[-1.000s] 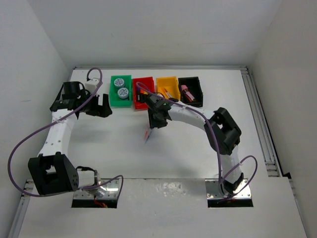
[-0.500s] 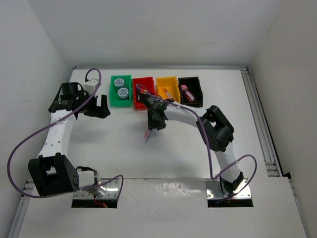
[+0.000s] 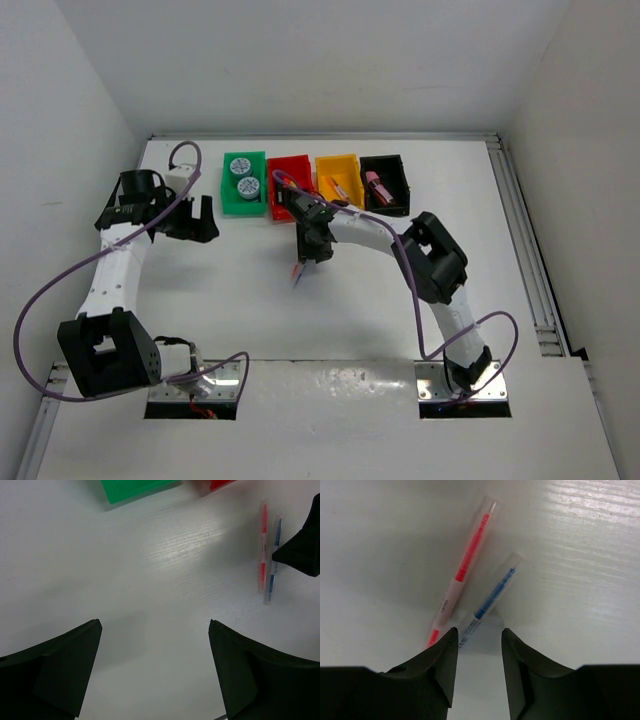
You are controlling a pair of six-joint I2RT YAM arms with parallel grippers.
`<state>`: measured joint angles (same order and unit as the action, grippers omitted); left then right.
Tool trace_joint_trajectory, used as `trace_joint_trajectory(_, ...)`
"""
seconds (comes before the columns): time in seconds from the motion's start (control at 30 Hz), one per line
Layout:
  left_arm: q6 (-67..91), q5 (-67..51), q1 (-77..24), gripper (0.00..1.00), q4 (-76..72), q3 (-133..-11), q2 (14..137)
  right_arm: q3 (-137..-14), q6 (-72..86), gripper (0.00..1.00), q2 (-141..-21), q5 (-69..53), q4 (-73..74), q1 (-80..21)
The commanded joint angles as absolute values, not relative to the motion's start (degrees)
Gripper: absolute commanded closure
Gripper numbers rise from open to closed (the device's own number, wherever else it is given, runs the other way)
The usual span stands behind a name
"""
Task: Sort the stationery into containers
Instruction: Pick up the pen from the center of the board, then place the pen in the storage box.
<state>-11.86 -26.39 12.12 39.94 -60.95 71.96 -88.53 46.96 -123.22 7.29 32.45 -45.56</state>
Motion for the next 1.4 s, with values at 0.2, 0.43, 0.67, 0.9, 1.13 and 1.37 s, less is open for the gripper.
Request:
trace_joint_trajectory(0.2, -14.33, -27.51, 14.68, 0.05, 41.39, -61.26, 69.61, -89.57, 47.81, 0.71, -123.5, 11.69, 32.87, -45.7)
trace_joint_trajectory(0.43, -15.21, -28.56, 15.38, 0.05, 41.84, -61.61, 69.96, -76.04, 44.31, 0.94, -115.07, 8.36, 34.72, -40.88)
trace_joint_trajectory(0.67, -14.5, -31.37, 15.56, 0.05, 41.75, -62.23, 71.37, -71.97, 25.16, 1.0, -112.41, -2.1, 37.43, -30.86)
trace_joint_trajectory(0.9, -17.83, -36.99, 15.64, 0.06, 42.71, -63.46, 71.72, -88.92, 8.18, 1.0, -111.27, -14.67, 41.49, -24.7)
trace_joint_trajectory(1.13, -15.74, -39.02, 15.73, 0.06, 40.08, -63.46, 72.24, -100.11, 6.5, 1.0, -112.41, -14.41, 23.32, -22.15)
trace_joint_trajectory(1.37, -14.5, -39.2, 15.73, 0.06, 39.11, -63.99, 72.68, -99.5, 0.53, 1.0, -117.42, -14.59, 6.63, -23.38)
